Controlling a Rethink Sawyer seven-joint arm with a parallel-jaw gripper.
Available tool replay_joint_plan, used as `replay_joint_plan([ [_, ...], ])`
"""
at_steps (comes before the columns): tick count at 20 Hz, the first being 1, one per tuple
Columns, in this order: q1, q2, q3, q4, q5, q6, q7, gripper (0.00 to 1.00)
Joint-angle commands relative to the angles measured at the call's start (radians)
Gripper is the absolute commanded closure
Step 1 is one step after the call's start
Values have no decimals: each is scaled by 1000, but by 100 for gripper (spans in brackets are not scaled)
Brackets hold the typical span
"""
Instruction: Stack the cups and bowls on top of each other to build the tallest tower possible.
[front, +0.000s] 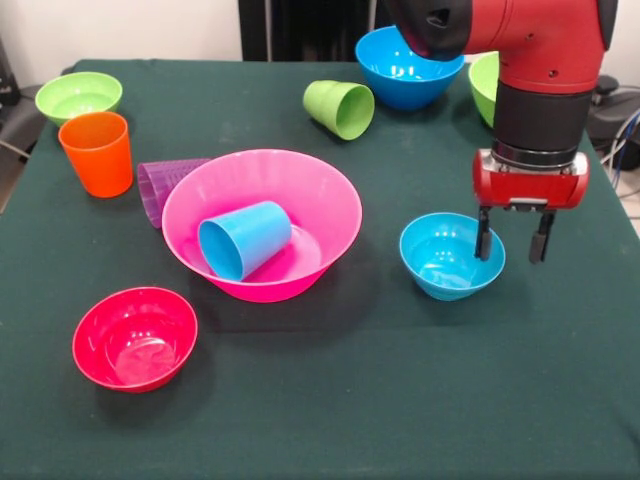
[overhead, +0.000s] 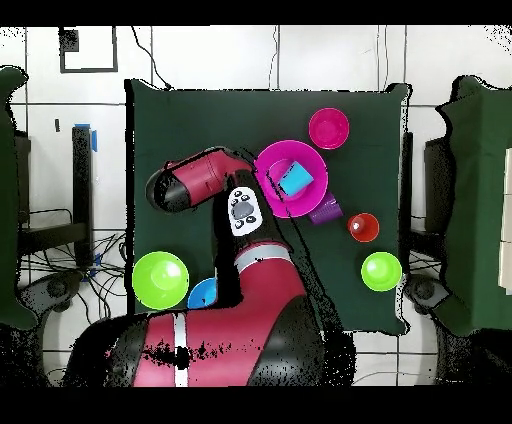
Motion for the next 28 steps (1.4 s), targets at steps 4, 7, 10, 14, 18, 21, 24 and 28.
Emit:
replay_joint_plan([
  [4,32,-25,-1,55,-11,68,-29,0],
  [7,33,-28,-9,58,-11,45,-13,0],
  [10,28,-29,-4,58,-6,52,-21,100],
  [14,30,-31,-6,55,-5,58,-20,100],
  [18,19,-27,7,56,-7,71,-48,100],
  [21,17,-19,6,52,-23,54,-57,100],
  [24,25,-17,1,41,-29,27,-42,100],
  [28,-41,-59,70,94,4,68,-115,100],
])
